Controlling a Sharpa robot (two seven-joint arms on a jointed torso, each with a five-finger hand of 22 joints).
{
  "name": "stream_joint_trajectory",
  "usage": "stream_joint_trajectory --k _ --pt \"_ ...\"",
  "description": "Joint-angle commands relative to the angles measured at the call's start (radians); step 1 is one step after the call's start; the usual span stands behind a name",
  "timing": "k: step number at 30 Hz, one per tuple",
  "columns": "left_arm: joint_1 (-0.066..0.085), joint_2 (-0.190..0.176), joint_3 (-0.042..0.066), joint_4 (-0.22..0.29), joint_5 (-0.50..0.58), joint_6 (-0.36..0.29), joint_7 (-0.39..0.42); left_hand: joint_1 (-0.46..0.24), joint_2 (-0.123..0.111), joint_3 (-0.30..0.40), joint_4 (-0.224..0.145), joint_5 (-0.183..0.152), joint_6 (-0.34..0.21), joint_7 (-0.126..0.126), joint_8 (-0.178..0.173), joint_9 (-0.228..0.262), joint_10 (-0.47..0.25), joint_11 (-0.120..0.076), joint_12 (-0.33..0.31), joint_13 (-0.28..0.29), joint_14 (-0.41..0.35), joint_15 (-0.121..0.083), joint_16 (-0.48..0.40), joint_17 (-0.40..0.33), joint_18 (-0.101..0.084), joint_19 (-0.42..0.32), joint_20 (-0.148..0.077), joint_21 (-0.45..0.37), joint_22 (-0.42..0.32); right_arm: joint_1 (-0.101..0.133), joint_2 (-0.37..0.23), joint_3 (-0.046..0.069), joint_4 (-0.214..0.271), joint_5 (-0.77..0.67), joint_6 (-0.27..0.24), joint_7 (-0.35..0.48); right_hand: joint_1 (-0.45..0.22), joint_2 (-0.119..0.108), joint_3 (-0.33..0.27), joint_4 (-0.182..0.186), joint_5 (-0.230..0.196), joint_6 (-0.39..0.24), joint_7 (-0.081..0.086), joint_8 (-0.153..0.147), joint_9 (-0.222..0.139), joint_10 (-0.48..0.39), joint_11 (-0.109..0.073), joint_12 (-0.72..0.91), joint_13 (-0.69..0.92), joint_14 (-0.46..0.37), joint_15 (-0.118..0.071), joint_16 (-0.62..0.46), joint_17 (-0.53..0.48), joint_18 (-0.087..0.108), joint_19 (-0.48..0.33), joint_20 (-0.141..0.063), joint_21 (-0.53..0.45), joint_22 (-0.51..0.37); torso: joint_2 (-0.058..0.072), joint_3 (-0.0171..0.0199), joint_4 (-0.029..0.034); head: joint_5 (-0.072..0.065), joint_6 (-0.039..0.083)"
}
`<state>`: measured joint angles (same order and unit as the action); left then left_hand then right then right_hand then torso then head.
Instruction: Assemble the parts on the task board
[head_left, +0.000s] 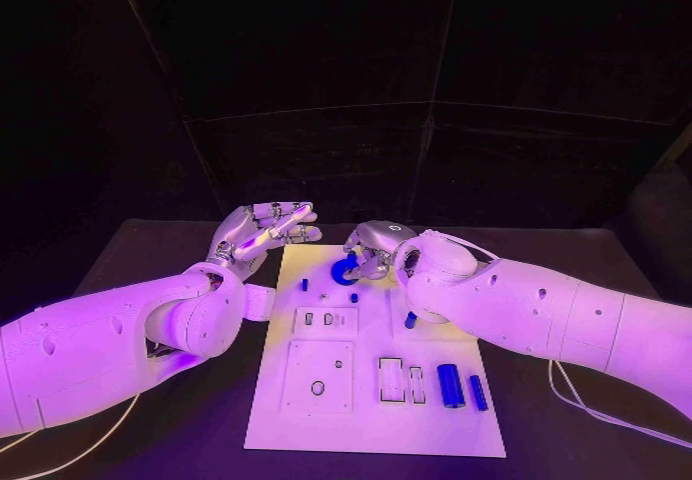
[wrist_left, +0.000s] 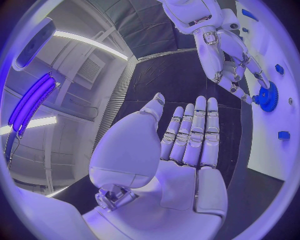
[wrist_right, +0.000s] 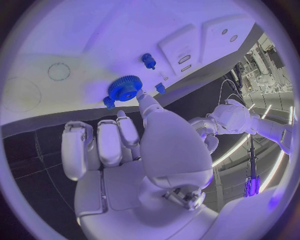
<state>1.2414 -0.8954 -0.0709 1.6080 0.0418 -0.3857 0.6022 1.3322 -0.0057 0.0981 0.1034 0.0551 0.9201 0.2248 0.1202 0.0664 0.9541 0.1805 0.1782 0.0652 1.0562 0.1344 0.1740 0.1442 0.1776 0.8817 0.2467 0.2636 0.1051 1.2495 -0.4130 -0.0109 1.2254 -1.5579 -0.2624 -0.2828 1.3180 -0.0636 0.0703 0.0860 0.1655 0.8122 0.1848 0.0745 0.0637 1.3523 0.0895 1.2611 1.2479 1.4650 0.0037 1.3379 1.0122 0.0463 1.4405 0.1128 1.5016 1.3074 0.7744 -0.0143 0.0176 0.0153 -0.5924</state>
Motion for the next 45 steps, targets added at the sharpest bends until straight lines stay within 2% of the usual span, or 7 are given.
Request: stream_joint_trajectory --k 1,10,17,21,30,35,45 --pt "0.002 0.000 0.001 0.001 -0.004 0.013 0.002 -0.004 0.010 -0.001 -0.006 0.000 0.004 0.005 -0.006 -0.002 -0.002 0.002 -0.007 -0.001 -0.003 0.005 -0.004 0.001 0.006 0.006 0.004 -0.006 -0.001 0.002 0.001 0.000 0.002 -0.006 0.036 0.001 -0.018 -0.003 -0.018 0.017 -0.003 -0.003 0.002 -0.001 0.003 -0.004 0.005 -0.002 0.000 0.015 0.010 -0.005 -0.004 -0.007 0.000 0.011 -0.002 0.092 0.000 0.0002 0.0003 0.000 -0.001" --pt "0.002 -0.001 0.001 0.000 -0.004 0.012 0.001 -0.005 0.010 -0.001 -0.006 0.000 0.004 0.005 -0.007 -0.002 -0.003 0.002 -0.007 -0.002 -0.003 0.005 -0.005 0.001 0.006 0.006 0.004 -0.007 -0.002 0.002 -0.013 0.000 0.011 -0.004 0.033 0.003 -0.026 0.006 -0.035 0.044 0.001 0.019 -0.002 0.012 0.007 0.000 0.003 0.005 0.005 0.015 0.009 -0.004 -0.005 -0.007 0.001 0.013 -0.001 0.094 0.000 0.0002 -0.0001 0.000 -0.002" --pt "0.002 -0.003 0.001 -0.002 -0.004 0.014 0.001 -0.005 0.010 -0.001 -0.006 0.000 0.004 0.005 -0.007 -0.002 -0.003 0.002 -0.007 -0.002 -0.003 0.005 -0.005 0.001 0.006 0.006 0.004 -0.007 -0.002 0.001 -0.091 0.000 0.071 0.066 -0.117 0.084 -0.006 0.022 -0.039 0.051 0.046 0.034 -0.007 0.023 0.008 0.024 -0.002 0.040 0.038 0.017 0.005 0.001 0.002 -0.009 0.007 0.010 0.002 0.102 -0.001 0.0015 -0.0022 -0.001 0.003" --pt "0.002 -0.006 0.001 -0.003 -0.004 0.015 0.002 -0.005 0.010 -0.002 -0.006 0.000 0.003 0.005 -0.008 -0.002 -0.003 0.002 -0.008 -0.002 -0.003 0.005 -0.006 0.001 0.006 0.006 0.004 -0.007 -0.002 0.002 -0.198 -0.001 0.149 0.173 -0.168 0.179 0.018 0.030 -0.035 0.042 0.049 0.039 -0.009 0.026 0.008 0.021 -0.003 0.039 0.036 0.014 0.004 -0.003 -0.008 -0.007 0.003 0.008 -0.001 0.097 -0.003 0.0007 -0.0071 -0.003 0.008" --pt "0.002 -0.003 0.001 -0.011 -0.004 0.017 0.002 -0.005 0.010 -0.002 -0.007 0.000 0.004 0.004 -0.008 -0.002 -0.003 0.002 -0.008 -0.002 -0.003 0.005 -0.006 0.002 0.006 0.006 0.004 -0.007 -0.002 0.003 -0.389 -0.001 0.199 0.370 -0.120 0.286 0.070 0.031 -0.033 0.009 0.064 0.052 -0.013 0.033 0.007 0.018 -0.008 0.035 0.034 0.011 0.000 -0.010 -0.023 -0.006 -0.001 0.004 -0.003 0.092 -0.008 0.0088 -0.0260 0.000 0.014" --pt "0.002 0.005 0.001 -0.021 -0.004 0.020 0.001 -0.005 0.010 -0.002 -0.007 0.000 0.004 0.004 -0.008 -0.002 -0.003 0.002 -0.008 -0.002 -0.003 0.005 -0.006 0.002 0.006 0.006 0.004 -0.007 -0.002 0.002 -0.430 -0.001 0.169 0.361 -0.091 0.325 0.098 0.033 -0.027 -0.012 0.093 0.051 -0.012 0.032 0.005 0.014 -0.009 0.030 0.030 0.010 -0.001 -0.013 -0.028 -0.006 -0.002 0.003 -0.004 0.092 -0.005 0.0093 -0.0218 -0.017 0.016" --pt "0.002 0.018 0.000 -0.039 -0.004 0.024 0.000 -0.005 0.010 -0.002 -0.007 0.000 0.004 0.004 -0.008 -0.002 -0.003 0.002 -0.008 -0.002 -0.003 0.005 -0.006 0.002 0.006 0.006 0.004 -0.007 -0.002 -0.003 -0.439 -0.002 0.089 0.344 -0.036 0.382 0.109 0.029 -0.027 -0.022 0.103 0.048 -0.012 0.030 0.004 0.012 -0.009 0.029 0.029 0.010 -0.001 -0.014 -0.030 -0.006 -0.003 0.002 -0.005 0.091 -0.005 0.0086 -0.0201 -0.027 0.009"
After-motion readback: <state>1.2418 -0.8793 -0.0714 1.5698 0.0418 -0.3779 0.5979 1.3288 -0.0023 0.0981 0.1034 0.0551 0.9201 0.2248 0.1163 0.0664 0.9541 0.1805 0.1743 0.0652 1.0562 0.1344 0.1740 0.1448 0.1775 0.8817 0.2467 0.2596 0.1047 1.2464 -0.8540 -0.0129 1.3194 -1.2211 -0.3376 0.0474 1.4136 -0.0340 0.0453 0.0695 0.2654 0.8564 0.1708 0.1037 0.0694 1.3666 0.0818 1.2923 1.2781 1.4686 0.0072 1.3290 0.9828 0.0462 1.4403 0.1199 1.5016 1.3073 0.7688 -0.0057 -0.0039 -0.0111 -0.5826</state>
